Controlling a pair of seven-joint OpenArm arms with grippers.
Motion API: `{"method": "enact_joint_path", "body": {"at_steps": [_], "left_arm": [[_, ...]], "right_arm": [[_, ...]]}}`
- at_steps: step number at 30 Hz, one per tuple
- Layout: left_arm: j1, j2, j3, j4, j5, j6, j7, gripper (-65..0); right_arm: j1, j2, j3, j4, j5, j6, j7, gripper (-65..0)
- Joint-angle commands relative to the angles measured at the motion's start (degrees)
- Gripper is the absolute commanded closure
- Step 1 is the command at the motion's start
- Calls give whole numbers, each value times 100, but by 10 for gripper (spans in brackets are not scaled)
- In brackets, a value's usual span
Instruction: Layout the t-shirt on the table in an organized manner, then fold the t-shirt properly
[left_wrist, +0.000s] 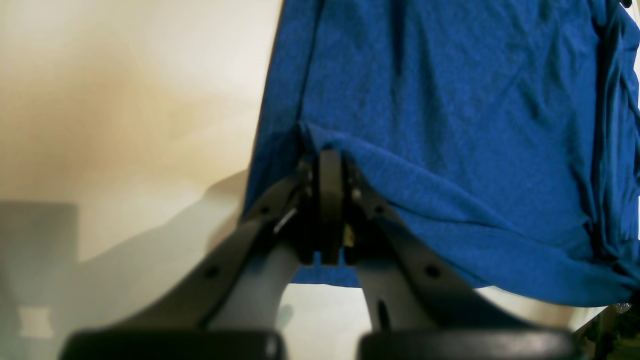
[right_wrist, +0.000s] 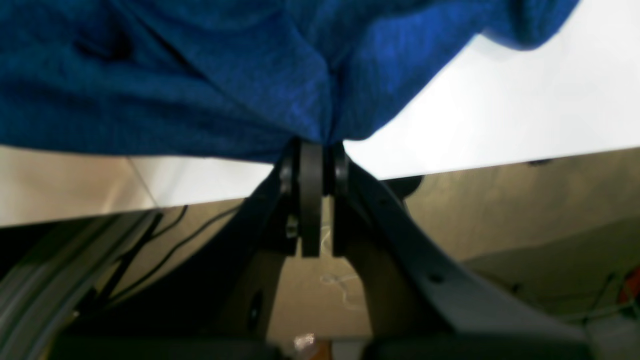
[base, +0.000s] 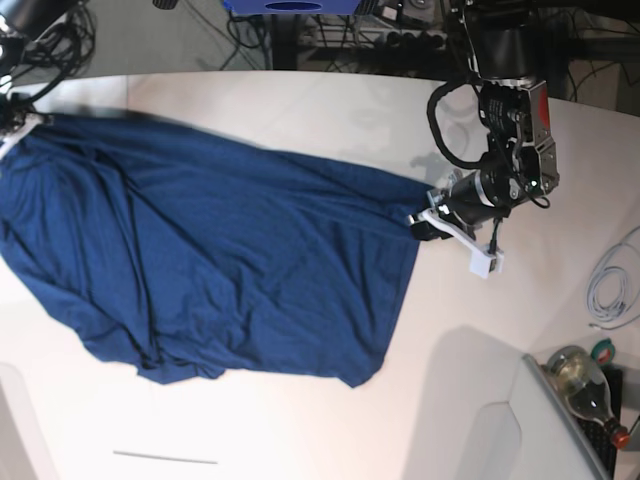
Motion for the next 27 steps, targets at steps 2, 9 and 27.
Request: {"method": "enact_joint_path", "body": {"at_steps": [2,9,27], "left_arm": [[-76,-17,-14,181,-112,-38,-75,0],[108,10,-40,963,-130,-38,-40,0],[3,89,-14,1042,-112,-38,-66,0]], "right_arm": [[139,105,19,245,-12,30,-150,0],[596,210,2,262,-21,30,-637,0],[1554,527,-526,-1443,-21,-599,141,-2]]}}
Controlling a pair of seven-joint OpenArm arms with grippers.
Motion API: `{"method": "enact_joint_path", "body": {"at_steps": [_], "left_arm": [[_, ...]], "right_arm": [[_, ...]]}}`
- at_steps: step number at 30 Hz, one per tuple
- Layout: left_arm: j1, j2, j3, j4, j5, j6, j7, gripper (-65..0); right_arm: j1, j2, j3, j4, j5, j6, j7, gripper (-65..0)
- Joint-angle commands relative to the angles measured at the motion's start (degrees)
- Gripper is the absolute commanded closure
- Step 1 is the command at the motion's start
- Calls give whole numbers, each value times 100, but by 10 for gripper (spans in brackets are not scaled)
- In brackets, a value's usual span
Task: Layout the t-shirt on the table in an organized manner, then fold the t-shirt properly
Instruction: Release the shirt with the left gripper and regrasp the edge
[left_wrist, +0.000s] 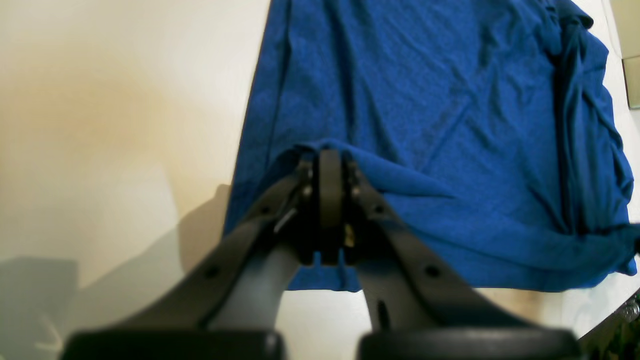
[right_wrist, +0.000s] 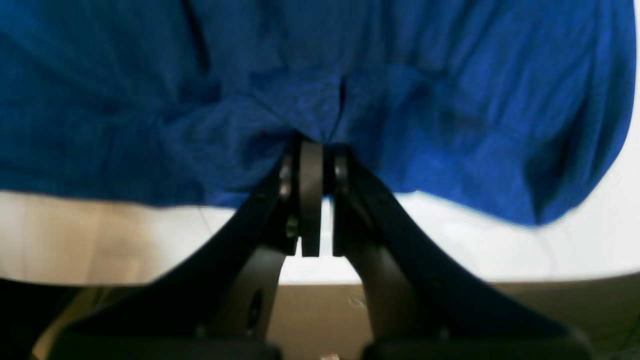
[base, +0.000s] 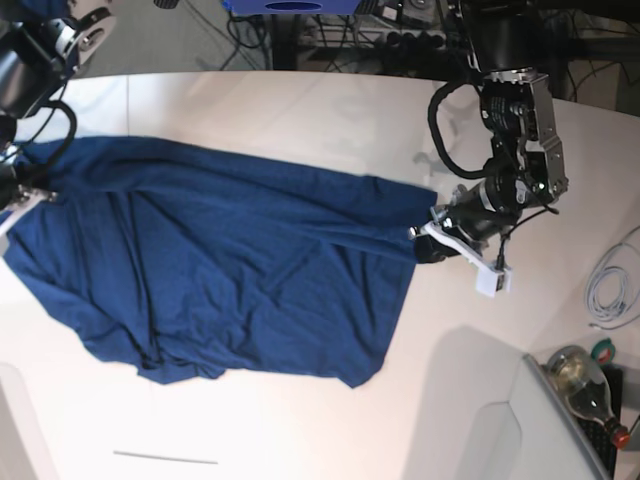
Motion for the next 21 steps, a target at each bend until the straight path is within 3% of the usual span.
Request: {"method": "enact_joint_path", "body": {"at_steps": [1,10,12,16,17,21], "left_arm": [[-142,-27,4,85,-88,-38,-112,0],[-511,-18,13,-663,-80,-38,-129,0],[-572,-18,13,-715,-80,-38,-129,0],[-652,-18,13,-715,-80,-38,-129,0],[-660,-18,13,-715,-80,-38,-129,0],[-696,-53,13,-706,-80,-38,-129,0]], "right_arm": [[118,166,-1,-39,53,-70,75,-2],[435,580,-1,-900,53,-334,330,-24],[470,580,-1,-1006,53,-334,374,-104],[461,580,8,-988,53,-307,374,-384],[452,580,16,-988,53,-299,374,-428],[215,544,69,-513,79,-220,383,-434]]}}
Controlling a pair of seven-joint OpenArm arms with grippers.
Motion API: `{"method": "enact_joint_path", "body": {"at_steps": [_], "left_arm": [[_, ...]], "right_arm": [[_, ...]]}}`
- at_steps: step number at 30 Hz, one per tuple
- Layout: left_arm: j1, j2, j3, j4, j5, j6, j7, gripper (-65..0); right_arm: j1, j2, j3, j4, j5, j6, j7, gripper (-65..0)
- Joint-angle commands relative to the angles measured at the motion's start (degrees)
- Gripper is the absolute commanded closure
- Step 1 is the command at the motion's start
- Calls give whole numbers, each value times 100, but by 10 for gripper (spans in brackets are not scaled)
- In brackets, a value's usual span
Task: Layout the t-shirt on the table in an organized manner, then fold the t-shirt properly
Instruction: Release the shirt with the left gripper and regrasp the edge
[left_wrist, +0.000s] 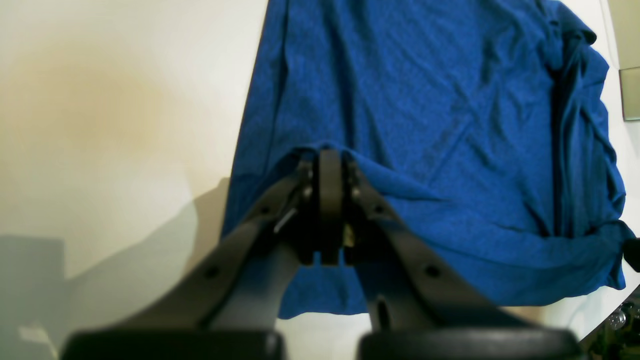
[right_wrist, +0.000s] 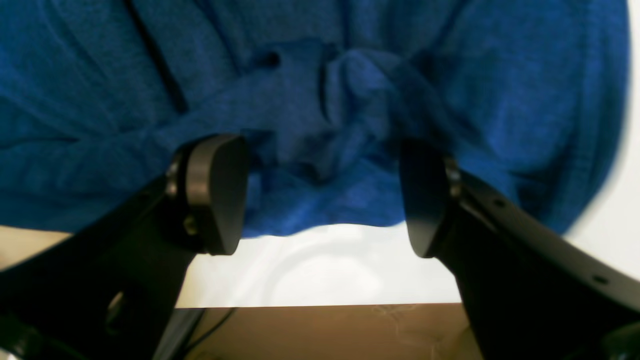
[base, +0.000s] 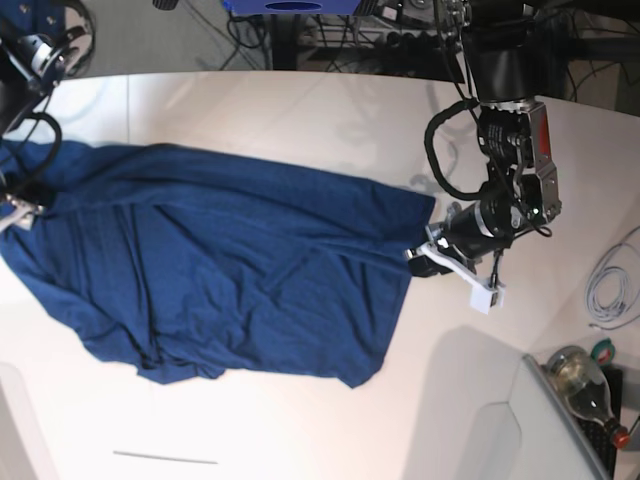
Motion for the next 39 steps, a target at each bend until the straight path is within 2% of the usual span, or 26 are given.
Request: {"method": "enact_joint_path", "body": {"at_steps": [1,2,4,7,8,10,14,18,20,24,30,39], "left_arm": [[-119,-40,4,104,-115,-38,-101,0],[-119,-40,4,104,-115,-38,-101,-43],[-136,-40,4,104,-115,-38,-101,-183],[-119,-40,-66,175,-115,-38,-101,-360],[-110,-49,-75,236,-115,-38,-101,-400],[-48,-49,-189,474,-123,-38,-101,-439],[541,-14,-400,1230,-141,-65,-101,-449],[1209,223,-523,1643,-150,-153,-145,-449],[1525,347,-752,1616,-150,-487,-532,-449],[2009,470,-945,1177,-141,-1164,-1710,-449],[2018,478,-989,192,-141,-1559,-2483,-449],[1587,487,-989,-660,-141,-1559,-2554,-448]], "right_arm": [[-11,105,30,340,7,175,68,-434],[-99,43,4,551,7,350,139,-434],[-301,-88,21,965,7,632,271,-434],[-600,-220,-14,1580,7,799,323,-434],[-679,-238,-14,1747,7,816,350,-434],[-828,-238,4,1967,7,825,350,-434],[-1136,-247,30,2371,7,834,402,-434],[-1488,-264,39,2441,16,834,974,-434],[-1602,-335,39,2450,16,834,1115,-434],[-1743,-423,39,2441,16,834,1220,-434],[-1751,-466,39,2441,16,834,1238,-434],[-1857,-466,47,2459,16,834,1238,-434]]}}
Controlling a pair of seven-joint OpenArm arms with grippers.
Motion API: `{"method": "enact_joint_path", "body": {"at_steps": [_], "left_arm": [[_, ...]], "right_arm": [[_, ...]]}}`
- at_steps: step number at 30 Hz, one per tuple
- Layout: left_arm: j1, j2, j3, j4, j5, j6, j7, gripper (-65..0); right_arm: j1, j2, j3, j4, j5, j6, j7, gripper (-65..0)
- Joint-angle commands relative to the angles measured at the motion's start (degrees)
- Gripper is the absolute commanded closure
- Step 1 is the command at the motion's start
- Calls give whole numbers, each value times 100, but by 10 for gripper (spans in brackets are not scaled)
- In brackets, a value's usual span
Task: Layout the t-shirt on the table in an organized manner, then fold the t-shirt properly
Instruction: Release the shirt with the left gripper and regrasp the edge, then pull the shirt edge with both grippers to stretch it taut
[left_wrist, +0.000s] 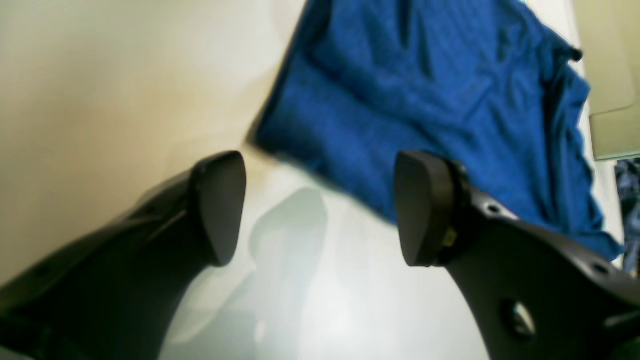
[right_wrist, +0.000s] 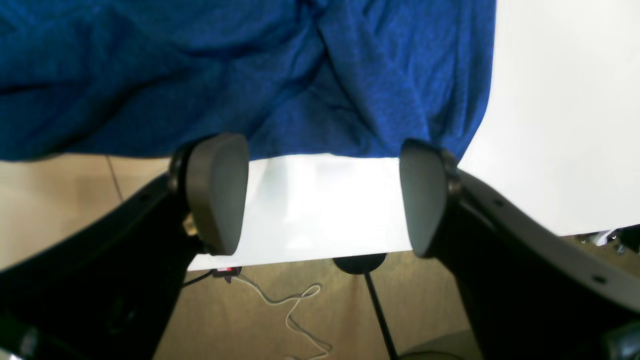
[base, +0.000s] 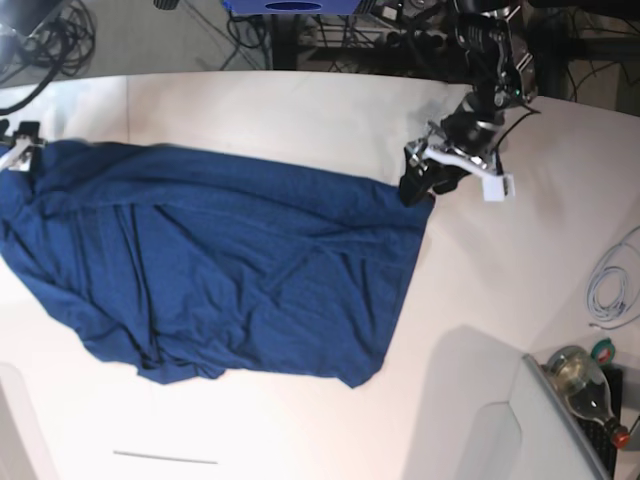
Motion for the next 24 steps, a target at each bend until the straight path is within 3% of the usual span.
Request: {"method": "enact_joint_path", "body": {"at_steps": [1,9,13,18,24], "left_arm": [[-70,-18,-8,-58,-51,-45,-60,-448],[-334,-18,1,-673,-51,-45,-60,-438],[-527,-18,1,-1007,-51,-45,-51,-303],[-589,-18,-8,-1139,-51,-45,-51,-125],[-598,-18,-8,-1139,-51,-45,-25,-36]], "right_arm": [[36,100,26,118,42,23,95,-434],[45,117,746,92,42,45,95,-434],[62,100,1204,83,42,45,95,-434],[62,100,1309,74,42,45,95,-434],[45,91,1309,74,42,45,51,-434]]}}
